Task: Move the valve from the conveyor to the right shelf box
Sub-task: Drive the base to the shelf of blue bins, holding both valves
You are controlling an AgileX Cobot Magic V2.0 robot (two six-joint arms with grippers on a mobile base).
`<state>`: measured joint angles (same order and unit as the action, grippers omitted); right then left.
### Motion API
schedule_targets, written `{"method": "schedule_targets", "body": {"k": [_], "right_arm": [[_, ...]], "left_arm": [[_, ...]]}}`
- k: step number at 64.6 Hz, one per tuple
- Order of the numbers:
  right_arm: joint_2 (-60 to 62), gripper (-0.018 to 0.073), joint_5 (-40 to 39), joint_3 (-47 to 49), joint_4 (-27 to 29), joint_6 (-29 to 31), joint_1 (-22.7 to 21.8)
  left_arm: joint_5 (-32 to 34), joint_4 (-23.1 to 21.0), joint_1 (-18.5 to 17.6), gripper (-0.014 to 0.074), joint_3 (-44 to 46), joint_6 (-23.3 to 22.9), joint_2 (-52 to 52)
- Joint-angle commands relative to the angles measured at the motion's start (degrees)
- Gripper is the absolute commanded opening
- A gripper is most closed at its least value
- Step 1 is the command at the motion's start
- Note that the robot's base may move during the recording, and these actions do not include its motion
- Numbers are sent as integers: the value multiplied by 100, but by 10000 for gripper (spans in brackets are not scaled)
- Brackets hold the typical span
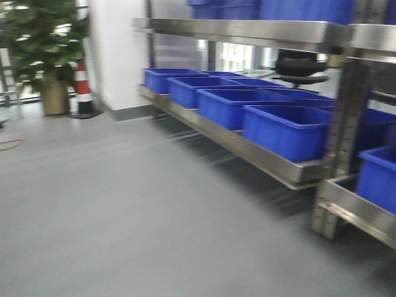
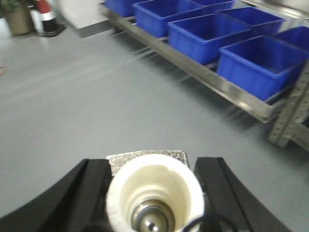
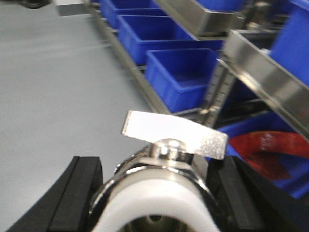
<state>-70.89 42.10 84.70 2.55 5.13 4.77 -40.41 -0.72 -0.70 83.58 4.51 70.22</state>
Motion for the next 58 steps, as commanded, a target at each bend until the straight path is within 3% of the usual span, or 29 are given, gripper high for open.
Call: {"method": "schedule_targets", "body": {"k": [1,58], "right_arm": [[70,-154,-404,106,-49,42,-13],[70,-154,-404,106,-49,42,-13]], "left_arm": [[273,-57,-1,-111,73,-26,-83],[283,-47,-1,-111,73,-26,-83]]}}
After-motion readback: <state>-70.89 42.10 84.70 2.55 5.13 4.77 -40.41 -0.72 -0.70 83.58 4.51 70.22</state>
